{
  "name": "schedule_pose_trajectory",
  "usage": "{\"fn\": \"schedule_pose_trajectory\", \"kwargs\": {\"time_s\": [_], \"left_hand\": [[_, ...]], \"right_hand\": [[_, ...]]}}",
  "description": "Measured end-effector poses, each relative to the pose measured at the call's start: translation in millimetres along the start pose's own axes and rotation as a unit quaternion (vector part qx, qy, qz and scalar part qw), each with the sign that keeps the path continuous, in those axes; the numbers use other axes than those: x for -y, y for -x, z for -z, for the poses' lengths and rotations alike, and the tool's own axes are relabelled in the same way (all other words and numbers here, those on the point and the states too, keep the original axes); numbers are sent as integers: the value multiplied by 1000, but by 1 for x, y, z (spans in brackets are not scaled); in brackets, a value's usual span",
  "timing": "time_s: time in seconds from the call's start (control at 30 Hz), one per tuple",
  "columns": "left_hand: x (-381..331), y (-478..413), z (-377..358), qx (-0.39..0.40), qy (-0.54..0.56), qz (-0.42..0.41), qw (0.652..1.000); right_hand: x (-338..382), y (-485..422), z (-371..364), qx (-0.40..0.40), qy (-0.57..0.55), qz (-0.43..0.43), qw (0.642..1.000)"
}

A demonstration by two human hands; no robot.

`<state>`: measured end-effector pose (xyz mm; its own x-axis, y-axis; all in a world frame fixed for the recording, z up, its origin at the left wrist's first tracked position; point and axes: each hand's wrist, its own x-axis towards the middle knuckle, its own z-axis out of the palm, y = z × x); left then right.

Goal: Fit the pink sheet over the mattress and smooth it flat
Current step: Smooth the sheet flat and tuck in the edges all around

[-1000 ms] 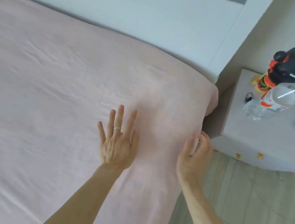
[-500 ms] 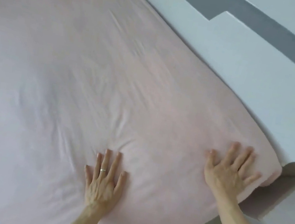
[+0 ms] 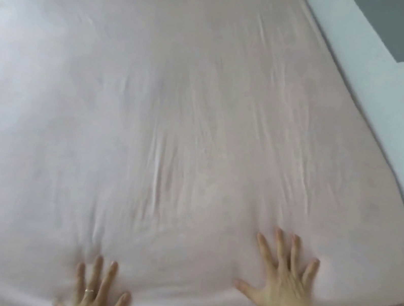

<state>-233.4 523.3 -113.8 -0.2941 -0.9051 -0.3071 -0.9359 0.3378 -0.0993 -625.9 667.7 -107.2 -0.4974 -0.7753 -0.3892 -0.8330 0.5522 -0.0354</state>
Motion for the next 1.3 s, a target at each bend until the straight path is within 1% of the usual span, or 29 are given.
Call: {"fn": "schedule_pose_trajectory", "kwargs": {"time_s": [0.07, 0.1, 0.13, 0.17, 0.2, 0.23, 0.3, 0.37, 0.43, 0.47, 0.5, 0.53, 0.57, 0.63, 0.7, 0.73, 0.77, 0.8, 0.83, 0.87, 0.93, 0.97, 1.07, 1.1, 1.13, 1.17, 1.2, 1.23, 1.3], "left_hand": [[46, 33, -1, -26, 12, 2, 1000], [52, 37, 12, 11, 37, 27, 999], [58, 33, 20, 35, 72, 75, 994], [48, 22, 33, 67, 120, 117, 984], [43, 14, 38, 44, 142, 144, 978], [29, -3, 49, 29, 160, 147, 976], [7, -42, 59, -8, 184, 103, 977], [-15, -81, 65, -37, 180, 53, 982], [-24, -102, 59, -27, 150, -2, 988], [-18, -106, 51, -8, 144, -7, 989], [-2, -106, 39, 15, 146, 15, 989], [18, -99, 28, 35, 150, 53, 987], [42, -87, 19, 54, 157, 93, 982], [100, -52, 5, 83, 169, 187, 964], [158, -16, 7, 113, 171, 288, 935], [184, -11, 14, 104, 185, 347, 914], [199, -7, 20, 95, 195, 397, 892], [212, -14, 28, 83, 201, 419, 881], [215, -27, 32, 69, 196, 407, 889], [212, -50, 37, 55, 193, 364, 910], [186, -109, 48, 15, 204, 246, 947], [164, -143, 53, -6, 213, 186, 959], [81, -211, 69, -43, 210, 18, 977], [57, -223, 71, -55, 202, -35, 977], [38, -235, 70, -61, 199, -77, 975], [27, -243, 65, -57, 201, -102, 973], [26, -246, 59, -45, 194, -109, 974], [29, -246, 52, -30, 183, -102, 977], [40, -243, 42, -30, 172, -74, 982]], "right_hand": [[11, 3, 10, 38, -14, -16, 999], [21, 4, 15, 43, -26, -13, 999], [38, 3, 21, 41, -37, 8, 998], [54, -1, 27, 31, -43, 36, 998], [77, -6, 33, 26, -48, 66, 996], [100, -13, 38, 20, -55, 89, 994], [150, -30, 48, -2, -86, 118, 989], [196, -52, 47, -16, -105, 145, 984], [222, -65, 38, -20, -105, 169, 980], [223, -68, 29, -29, -84, 175, 981], [219, -70, 20, -35, -51, 175, 983], [206, -70, 14, -37, -23, 157, 987], [188, -68, 10, -40, -10, 125, 991], [152, -61, 11, -31, -13, 22, 999], [133, -54, 19, -39, -35, -88, 995], [138, -56, 28, -41, -58, -125, 990], [141, -57, 29, -48, -75, -129, 988], [156, -65, 37, -66, -86, -124, 986], [174, -74, 45, -72, -90, -104, 988], [196, -87, 54, -67, -91, -79, 990], [246, -112, 65, -74, -90, -21, 993], [272, -128, 66, -83, -87, 8, 993], [340, -157, 65, -99, -91, 113, 984], [354, -164, 60, -114, -81, 149, 979], [358, -174, 52, -129, -62, 168, 975], [350, -182, 46, -128, -44, 167, 977], [334, -186, 42, -121, -30, 144, 982], [309, -189, 38, -116, -21, 96, 988], [247, -183, 31, -125, -20, -31, 991]]}}
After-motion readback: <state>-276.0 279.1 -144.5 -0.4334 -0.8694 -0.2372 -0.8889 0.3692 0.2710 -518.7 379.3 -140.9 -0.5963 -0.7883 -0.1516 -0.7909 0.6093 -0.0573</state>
